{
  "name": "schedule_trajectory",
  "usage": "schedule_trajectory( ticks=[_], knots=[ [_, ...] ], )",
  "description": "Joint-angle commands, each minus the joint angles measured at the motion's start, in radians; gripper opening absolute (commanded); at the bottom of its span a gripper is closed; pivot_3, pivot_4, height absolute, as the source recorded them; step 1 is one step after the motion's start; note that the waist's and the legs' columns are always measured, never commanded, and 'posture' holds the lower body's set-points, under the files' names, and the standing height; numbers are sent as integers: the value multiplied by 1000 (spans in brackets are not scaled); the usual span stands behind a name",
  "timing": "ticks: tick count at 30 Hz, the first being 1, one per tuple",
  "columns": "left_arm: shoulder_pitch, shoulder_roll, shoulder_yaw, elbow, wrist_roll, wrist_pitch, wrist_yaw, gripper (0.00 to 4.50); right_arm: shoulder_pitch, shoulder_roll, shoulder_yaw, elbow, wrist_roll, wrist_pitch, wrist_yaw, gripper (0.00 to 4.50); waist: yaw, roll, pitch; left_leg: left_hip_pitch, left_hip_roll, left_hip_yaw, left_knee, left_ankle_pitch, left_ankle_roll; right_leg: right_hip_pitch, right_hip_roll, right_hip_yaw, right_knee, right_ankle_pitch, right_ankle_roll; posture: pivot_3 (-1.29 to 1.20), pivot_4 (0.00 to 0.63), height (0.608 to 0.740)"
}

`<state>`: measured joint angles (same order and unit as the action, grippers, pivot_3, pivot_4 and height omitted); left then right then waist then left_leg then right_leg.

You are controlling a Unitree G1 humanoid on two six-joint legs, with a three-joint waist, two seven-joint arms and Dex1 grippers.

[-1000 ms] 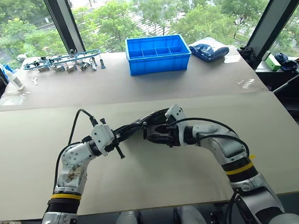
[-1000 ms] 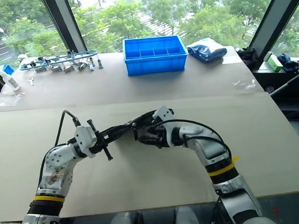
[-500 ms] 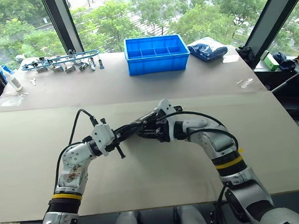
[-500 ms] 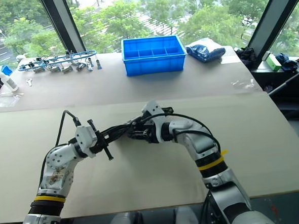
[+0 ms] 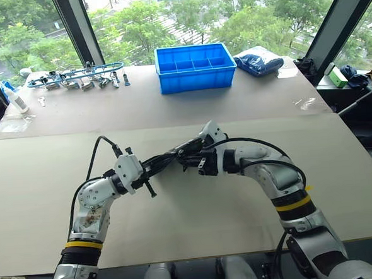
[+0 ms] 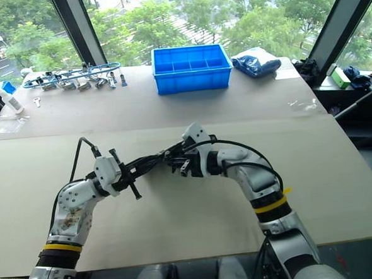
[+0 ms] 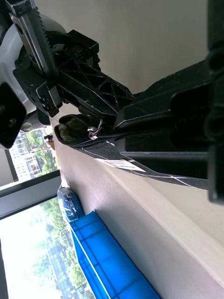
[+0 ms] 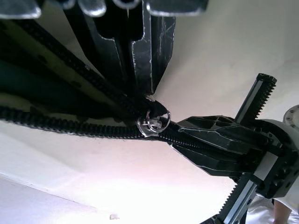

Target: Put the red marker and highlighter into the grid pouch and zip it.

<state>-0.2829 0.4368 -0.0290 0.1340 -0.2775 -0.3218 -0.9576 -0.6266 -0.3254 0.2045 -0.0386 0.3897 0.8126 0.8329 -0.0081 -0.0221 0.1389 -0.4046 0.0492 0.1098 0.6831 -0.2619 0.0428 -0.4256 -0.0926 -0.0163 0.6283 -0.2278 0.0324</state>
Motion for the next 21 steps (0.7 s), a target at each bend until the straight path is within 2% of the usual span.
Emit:
schedule_trajectory(
  ticks=[1,6,12,16,20,21],
  knots=[
    [-9,2,4,-22,-7,-3,5,0,44,-120,-81,-101,57,20,67,10,5,0,0,0,0,0,0,0,0,0,0,0,-1,0,0,0,150,740],
    [-3,4,3,-24,-10,-4,6,0,98,-290,-155,-66,29,-42,93,10,6,0,0,0,0,0,0,0,1,0,0,0,-1,0,0,0,150,740],
    [-6,-2,5,-20,-16,-4,8,0,126,-400,-186,-2,8,-102,129,10,5,0,0,1,0,0,0,0,1,0,1,1,-1,0,0,0,150,740],
    [-12,-5,4,-18,-17,-2,8,0,112,-417,-187,37,1,-128,129,10,5,0,0,1,0,0,0,0,1,0,1,2,-1,0,0,0,150,740],
    [-15,-11,7,-19,-34,12,2,0,91,-384,-196,57,7,-135,92,10,6,0,0,1,0,0,0,0,1,0,0,1,-1,0,0,0,150,740],
    [-15,-13,5,-21,-40,17,-3,0,82,-362,-194,61,12,-121,71,335,6,0,0,1,0,0,0,0,1,0,1,1,-1,0,0,0,150,740]
  ],
)
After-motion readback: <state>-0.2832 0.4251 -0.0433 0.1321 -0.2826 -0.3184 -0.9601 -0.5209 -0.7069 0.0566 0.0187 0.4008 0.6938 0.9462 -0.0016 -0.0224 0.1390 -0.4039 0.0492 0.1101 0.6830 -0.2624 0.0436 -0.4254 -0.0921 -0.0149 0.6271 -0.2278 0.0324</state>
